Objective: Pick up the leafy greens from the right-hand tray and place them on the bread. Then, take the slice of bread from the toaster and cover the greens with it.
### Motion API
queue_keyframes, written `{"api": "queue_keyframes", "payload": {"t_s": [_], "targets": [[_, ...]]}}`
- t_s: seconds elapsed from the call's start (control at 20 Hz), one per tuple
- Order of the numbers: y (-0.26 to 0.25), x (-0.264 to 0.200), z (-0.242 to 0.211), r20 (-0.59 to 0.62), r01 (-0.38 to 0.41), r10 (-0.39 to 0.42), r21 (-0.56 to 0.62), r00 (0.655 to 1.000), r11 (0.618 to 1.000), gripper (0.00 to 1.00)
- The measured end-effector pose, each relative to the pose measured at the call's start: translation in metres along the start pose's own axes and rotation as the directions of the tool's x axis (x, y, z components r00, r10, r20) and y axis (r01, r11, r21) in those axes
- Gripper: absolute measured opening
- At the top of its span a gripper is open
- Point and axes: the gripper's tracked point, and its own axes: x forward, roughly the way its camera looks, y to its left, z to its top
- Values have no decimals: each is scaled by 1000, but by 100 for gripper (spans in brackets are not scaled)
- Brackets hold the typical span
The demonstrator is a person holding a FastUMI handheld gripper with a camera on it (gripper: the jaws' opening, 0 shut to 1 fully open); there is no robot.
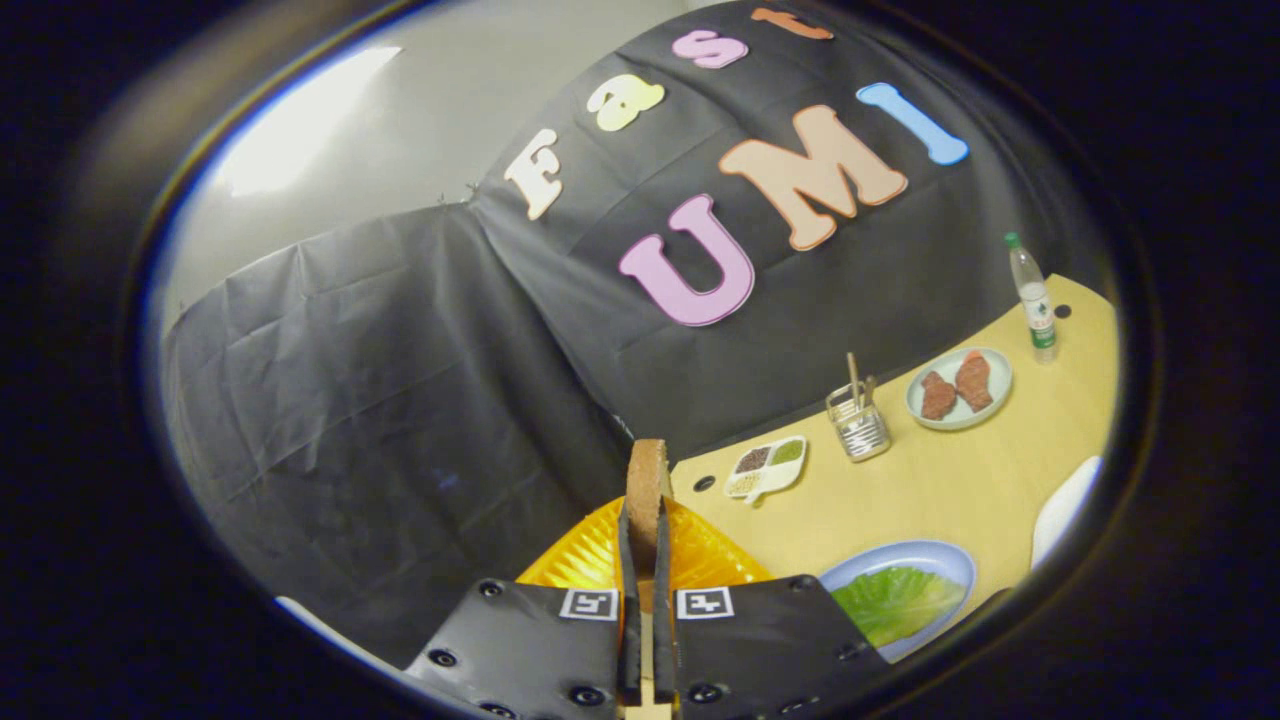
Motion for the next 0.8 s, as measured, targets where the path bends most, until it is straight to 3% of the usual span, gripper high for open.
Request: {"api": "queue_keyframes", "payload": {"t_s": [0.25, 0.8], "targets": [[-49, -24, -2, 11, 73, -73, 54, 997, 996, 7], [-137, -27, -88, -138, 205, -187, 126, 973, 971, 8]]}}
